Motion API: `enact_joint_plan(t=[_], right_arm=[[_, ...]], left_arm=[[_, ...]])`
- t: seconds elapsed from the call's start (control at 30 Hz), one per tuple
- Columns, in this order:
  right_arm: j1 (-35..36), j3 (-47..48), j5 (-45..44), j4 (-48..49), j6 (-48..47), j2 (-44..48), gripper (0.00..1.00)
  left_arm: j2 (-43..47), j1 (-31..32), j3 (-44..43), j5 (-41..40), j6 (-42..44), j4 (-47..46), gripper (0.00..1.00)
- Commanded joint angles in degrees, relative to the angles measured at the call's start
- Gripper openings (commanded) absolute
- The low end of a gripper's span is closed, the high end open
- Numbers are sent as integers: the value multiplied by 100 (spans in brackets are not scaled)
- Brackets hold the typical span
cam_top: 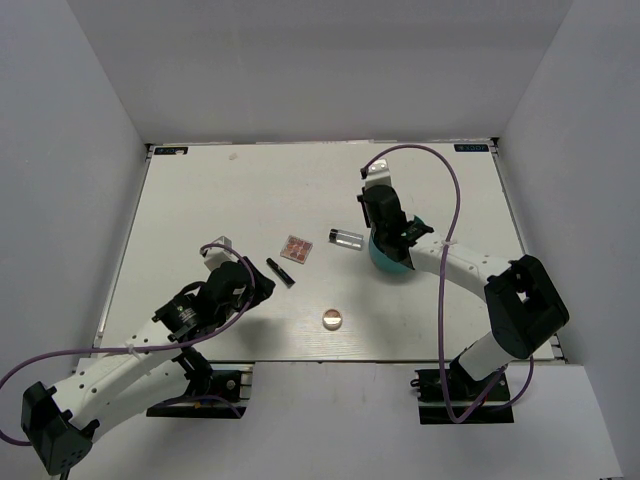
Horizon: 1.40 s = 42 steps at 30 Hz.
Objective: Organize the makeup
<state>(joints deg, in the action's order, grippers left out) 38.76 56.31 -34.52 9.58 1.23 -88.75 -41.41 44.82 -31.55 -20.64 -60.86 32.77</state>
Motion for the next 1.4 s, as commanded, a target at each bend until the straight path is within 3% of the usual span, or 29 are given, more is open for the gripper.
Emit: enact_joint_plan(t=[0.0, 1.37], right_arm=[[26, -85, -195, 166, 17, 191, 0], [0, -253, 33, -106, 334, 323, 2]], left_arm=[[89, 9, 35, -115, 22, 18, 58], [89, 9, 53, -142, 13, 19, 57]])
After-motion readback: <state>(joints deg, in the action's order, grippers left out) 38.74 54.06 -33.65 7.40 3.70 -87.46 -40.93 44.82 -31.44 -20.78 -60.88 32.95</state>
